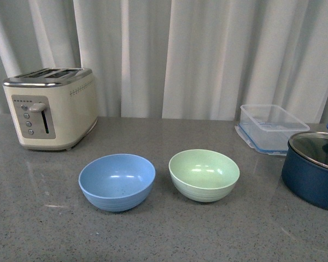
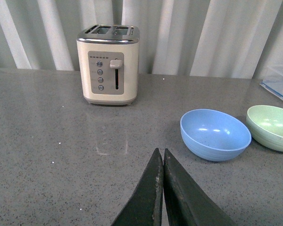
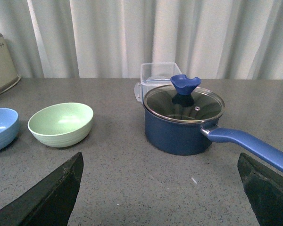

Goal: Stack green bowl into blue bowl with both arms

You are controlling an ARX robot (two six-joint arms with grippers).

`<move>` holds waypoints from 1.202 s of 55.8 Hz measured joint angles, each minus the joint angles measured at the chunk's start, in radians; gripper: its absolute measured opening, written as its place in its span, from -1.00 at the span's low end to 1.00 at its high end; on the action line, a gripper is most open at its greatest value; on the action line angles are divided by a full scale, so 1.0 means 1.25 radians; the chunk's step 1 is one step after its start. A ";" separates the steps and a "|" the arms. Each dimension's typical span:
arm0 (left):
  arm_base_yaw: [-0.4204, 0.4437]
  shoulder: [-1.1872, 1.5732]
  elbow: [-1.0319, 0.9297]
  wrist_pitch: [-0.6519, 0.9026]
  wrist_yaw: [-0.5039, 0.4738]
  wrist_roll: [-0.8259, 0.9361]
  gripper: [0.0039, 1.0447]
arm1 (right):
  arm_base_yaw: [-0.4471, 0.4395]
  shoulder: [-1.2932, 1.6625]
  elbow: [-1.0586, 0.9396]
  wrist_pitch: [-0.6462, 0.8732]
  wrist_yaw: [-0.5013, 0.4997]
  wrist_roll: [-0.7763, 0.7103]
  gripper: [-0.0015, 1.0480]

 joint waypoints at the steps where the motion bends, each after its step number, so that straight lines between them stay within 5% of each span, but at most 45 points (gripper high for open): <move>1: 0.000 -0.007 0.000 -0.007 0.000 0.000 -0.94 | 0.000 0.000 0.000 0.000 0.000 0.000 0.81; 51: 0.000 -0.307 0.000 -0.310 0.001 0.000 -0.93 | 0.000 0.000 0.000 0.000 0.000 0.000 0.81; 67: 0.000 -0.307 0.000 -0.311 0.001 0.000 -0.02 | 0.000 0.000 0.000 0.000 0.000 0.000 0.81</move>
